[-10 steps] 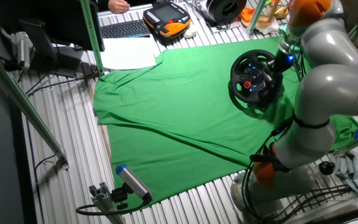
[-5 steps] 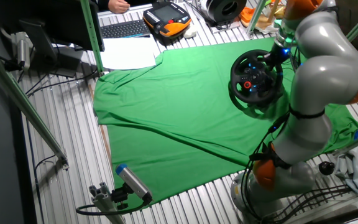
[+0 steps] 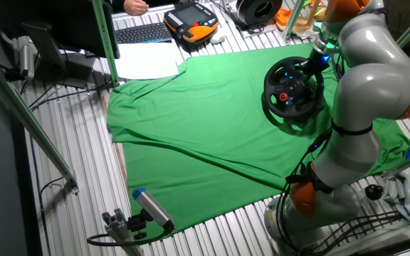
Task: Rotate the steering wheel 90 degrees clockwise
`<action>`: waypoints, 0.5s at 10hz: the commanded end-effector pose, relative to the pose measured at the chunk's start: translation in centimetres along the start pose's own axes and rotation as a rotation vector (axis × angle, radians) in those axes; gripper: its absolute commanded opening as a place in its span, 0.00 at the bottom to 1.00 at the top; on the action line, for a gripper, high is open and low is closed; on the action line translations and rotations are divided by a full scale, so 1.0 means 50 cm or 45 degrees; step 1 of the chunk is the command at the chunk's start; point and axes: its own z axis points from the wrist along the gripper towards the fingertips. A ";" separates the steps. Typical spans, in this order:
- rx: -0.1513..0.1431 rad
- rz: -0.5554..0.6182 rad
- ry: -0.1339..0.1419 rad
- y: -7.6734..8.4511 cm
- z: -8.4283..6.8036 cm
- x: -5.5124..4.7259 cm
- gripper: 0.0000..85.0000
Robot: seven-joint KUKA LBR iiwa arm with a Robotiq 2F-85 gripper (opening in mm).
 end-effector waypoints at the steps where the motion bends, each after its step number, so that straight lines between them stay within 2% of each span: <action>1: -0.006 0.005 0.005 0.000 0.000 0.000 0.00; 3: -0.006 -0.022 0.033 0.000 0.000 0.000 0.00; 5: 0.003 -0.025 0.043 0.000 0.000 0.000 0.00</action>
